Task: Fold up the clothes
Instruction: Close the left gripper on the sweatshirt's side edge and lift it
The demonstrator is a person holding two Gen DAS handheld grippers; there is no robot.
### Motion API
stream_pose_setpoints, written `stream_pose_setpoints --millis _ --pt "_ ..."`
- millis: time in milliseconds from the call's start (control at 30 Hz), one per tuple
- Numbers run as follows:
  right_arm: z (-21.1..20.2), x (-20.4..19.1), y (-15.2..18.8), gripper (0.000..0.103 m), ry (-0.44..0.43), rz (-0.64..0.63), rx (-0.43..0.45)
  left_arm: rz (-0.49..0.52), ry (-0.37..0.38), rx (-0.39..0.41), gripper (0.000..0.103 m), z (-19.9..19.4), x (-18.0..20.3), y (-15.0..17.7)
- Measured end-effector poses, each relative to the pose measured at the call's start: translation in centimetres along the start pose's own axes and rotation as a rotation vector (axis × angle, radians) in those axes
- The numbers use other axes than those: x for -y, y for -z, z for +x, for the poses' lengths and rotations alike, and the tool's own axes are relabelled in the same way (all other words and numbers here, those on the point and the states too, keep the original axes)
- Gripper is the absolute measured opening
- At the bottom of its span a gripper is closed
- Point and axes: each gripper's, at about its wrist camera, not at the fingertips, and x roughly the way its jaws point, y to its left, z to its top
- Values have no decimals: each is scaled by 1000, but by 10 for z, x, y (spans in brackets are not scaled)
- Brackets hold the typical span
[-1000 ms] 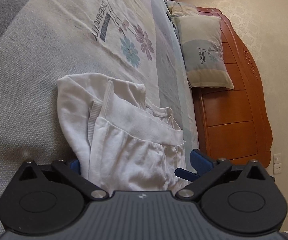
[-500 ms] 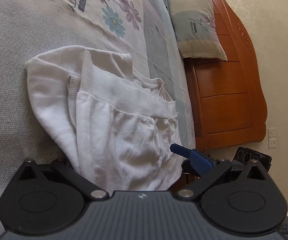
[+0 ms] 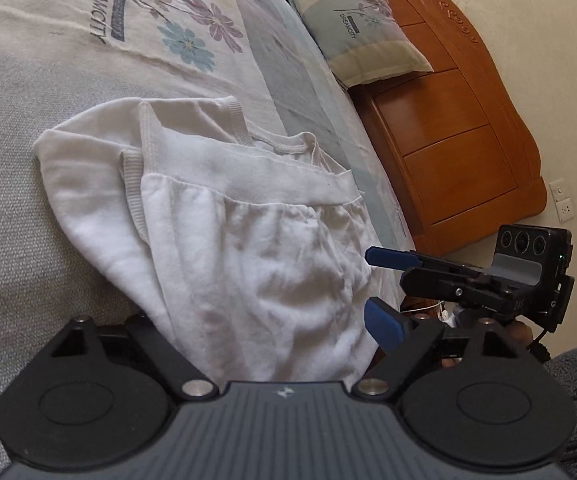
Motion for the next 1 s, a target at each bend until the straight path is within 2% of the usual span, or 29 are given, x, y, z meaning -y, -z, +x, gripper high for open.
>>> stream_pose_setpoints --millis 33,67,133,167,200,267,433,533,700,933,1000 --pt "-1 1 1 103 1 -3 1 12 -15 -1 61 0 0 1" --pt "-1 3 2 103 6 5 0 25 -29 -2 54 0 1 1" --pt "-1 10 3 103 15 33 -1 -31 -105 -3 24 -1 -2 1" --pt "-1 14 3 103 17 47 -3 -61 -137 -5 18 0 -1 1" --pt "-1 17 3 103 17 57 -3 -90 -163 -6 18 0 0 1" --pt "-2 21 2 103 7 68 2 -86 -236 -9 18 3 12 1" --pt "-10 30 -1 103 -62 59 34 0 -409 -17 13 15 45 0" --pt "-9 33 -7 103 -133 23 20 3 -452 7 13 15 51 3" --pt "3 36 -20 103 -264 -17 -17 -5 -478 58 13 11 66 9" --pt "64 50 -45 103 -226 21 -2 12 -468 64 13 13 75 7" --pt "66 49 -52 103 -197 26 29 14 -453 57 13 12 72 6"
